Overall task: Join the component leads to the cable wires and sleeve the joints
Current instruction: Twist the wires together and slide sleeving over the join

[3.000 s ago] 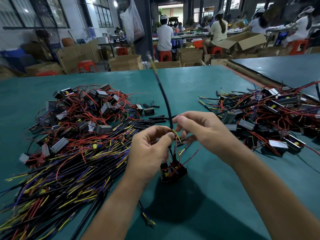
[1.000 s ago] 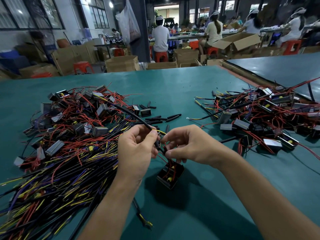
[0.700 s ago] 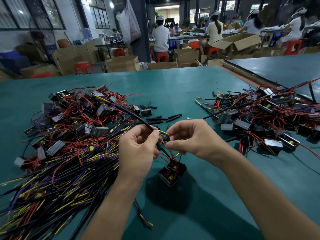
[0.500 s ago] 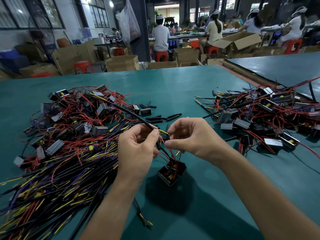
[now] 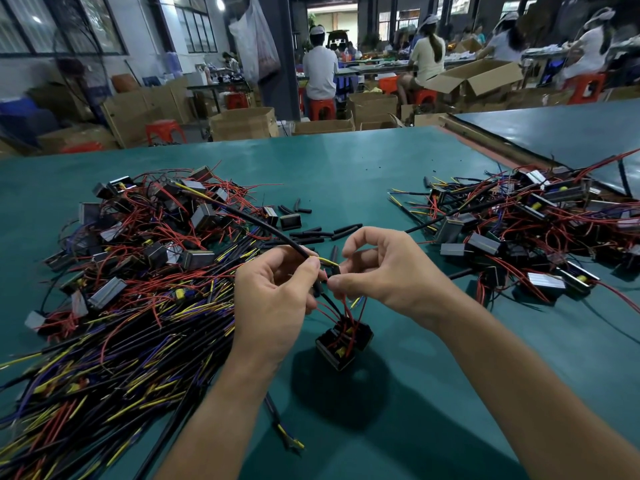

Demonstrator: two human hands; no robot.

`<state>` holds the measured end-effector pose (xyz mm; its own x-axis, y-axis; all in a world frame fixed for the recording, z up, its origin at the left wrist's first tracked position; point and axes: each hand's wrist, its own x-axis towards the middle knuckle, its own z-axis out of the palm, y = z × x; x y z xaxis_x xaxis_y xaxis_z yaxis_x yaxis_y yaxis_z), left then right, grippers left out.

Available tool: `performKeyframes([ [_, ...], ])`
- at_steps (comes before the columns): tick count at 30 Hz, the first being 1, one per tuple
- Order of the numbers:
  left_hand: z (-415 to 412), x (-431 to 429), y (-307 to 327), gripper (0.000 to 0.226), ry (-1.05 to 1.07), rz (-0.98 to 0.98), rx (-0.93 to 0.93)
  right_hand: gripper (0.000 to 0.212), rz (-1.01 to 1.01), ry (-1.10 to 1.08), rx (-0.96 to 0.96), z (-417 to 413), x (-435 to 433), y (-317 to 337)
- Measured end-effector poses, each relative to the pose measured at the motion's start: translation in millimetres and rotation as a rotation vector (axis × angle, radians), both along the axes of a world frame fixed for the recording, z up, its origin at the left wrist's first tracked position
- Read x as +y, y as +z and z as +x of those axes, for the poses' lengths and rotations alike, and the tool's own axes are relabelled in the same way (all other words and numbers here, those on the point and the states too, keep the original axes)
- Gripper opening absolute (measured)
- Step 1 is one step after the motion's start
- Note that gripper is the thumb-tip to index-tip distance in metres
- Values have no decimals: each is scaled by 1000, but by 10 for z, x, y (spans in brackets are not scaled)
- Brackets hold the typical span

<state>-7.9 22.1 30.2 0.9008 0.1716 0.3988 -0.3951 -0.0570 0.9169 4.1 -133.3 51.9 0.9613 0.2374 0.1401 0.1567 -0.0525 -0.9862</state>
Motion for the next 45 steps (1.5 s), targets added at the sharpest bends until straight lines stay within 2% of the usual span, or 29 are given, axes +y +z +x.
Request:
performKeyframes([
  [11,8,-8,-13,8,-27,-76,3,27,-89,46,24,10,-30,-16],
  [16,4,5,-6,9,-45,-66,-3,23,-15,41,84,16,-27,0],
  [19,3,21,1,11,-41,-64,-5,25,11,23,85,21,-23,0],
  [35,-48,-39,36,12,-146,-4,-56,37,-125,89,77,9,-115,30],
  [40,-30,-12,31,15,-160,39,-63,34,-83,67,50,17,-98,13],
  [45,-31,0,35,4,-114,17,-45,33,-28,61,30,18,-84,-5],
])
